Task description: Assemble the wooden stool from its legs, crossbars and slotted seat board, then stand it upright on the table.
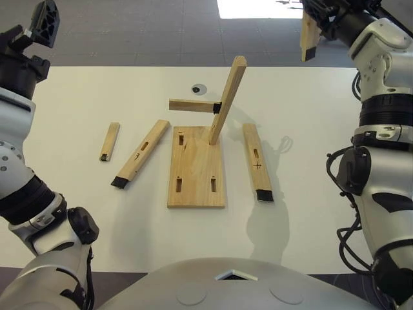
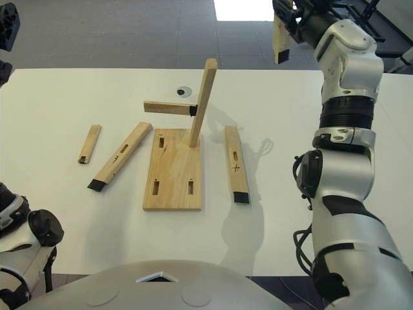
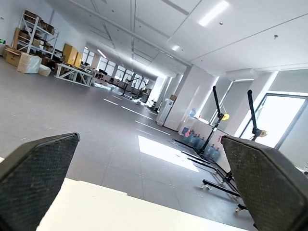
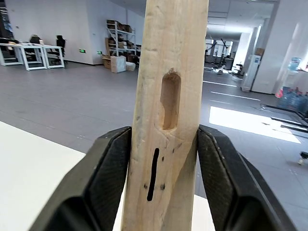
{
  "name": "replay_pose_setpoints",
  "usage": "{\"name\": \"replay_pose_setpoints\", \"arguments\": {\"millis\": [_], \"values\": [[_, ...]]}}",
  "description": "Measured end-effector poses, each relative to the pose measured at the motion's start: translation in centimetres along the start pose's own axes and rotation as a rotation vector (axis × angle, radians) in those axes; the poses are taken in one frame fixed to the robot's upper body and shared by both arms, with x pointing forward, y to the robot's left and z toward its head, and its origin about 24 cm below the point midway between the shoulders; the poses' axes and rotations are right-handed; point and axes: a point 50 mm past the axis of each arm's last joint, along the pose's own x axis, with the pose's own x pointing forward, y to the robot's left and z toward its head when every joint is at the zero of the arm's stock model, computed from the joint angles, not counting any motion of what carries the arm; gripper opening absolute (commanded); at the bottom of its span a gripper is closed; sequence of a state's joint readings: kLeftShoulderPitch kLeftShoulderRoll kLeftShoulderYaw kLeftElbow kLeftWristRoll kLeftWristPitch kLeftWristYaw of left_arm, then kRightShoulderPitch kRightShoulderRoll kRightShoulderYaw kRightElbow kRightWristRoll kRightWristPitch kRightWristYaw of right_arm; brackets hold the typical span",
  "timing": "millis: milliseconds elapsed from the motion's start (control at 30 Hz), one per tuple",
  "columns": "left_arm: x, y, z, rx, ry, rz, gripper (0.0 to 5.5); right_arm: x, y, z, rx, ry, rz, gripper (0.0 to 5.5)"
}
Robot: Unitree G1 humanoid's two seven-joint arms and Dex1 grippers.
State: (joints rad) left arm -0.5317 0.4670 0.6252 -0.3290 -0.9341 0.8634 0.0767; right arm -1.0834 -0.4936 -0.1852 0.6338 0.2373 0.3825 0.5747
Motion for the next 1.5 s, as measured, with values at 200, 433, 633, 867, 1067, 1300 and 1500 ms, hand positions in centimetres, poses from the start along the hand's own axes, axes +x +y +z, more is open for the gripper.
{"name": "replay_pose_setpoints", "arguments": {"millis": [200, 433, 633, 867, 1067, 1300, 1500], "values": [[1.8, -3.2, 0.9, -0.103, -0.016, -0.12, 5.4, 1.9, 5.8, 6.9, -0.058, -0.252, 0.229, 2.13], [4.6, -8.6, 4.7, -0.26, -0.1, -0.338, 5.4, 3.2, 13.2, 10.5, -0.253, -0.422, 0.324, 2.13], [5.4, -11.5, 5.5, -0.264, -0.109, -0.439, 5.4, 3.0, 16.7, 10.7, -0.374, -0.469, 0.329, 2.13], [6.3, -13.3, 4.0, -0.285, -0.07, -0.506, 5.4, 3.9, 18.8, 6.1, -0.306, -0.351, 0.379, 2.13], [6.6, -12.9, 3.8, -0.327, -0.052, -0.492, 5.4, 3.7, 19.0, 5.6, -0.284, -0.331, 0.391, 2.13], [7.2, -12.6, 2.8, -0.31, 0.044, -0.431, 5.18, 3.3, 19.5, 6.1, -0.299, -0.358, 0.42, 2.13], [7.3, -13.3, 3.6, -0.329, 0.071, -0.432, 4.43, 3.3, 20.0, 5.4, -0.354, -0.354, 0.431, 2.13]]}}
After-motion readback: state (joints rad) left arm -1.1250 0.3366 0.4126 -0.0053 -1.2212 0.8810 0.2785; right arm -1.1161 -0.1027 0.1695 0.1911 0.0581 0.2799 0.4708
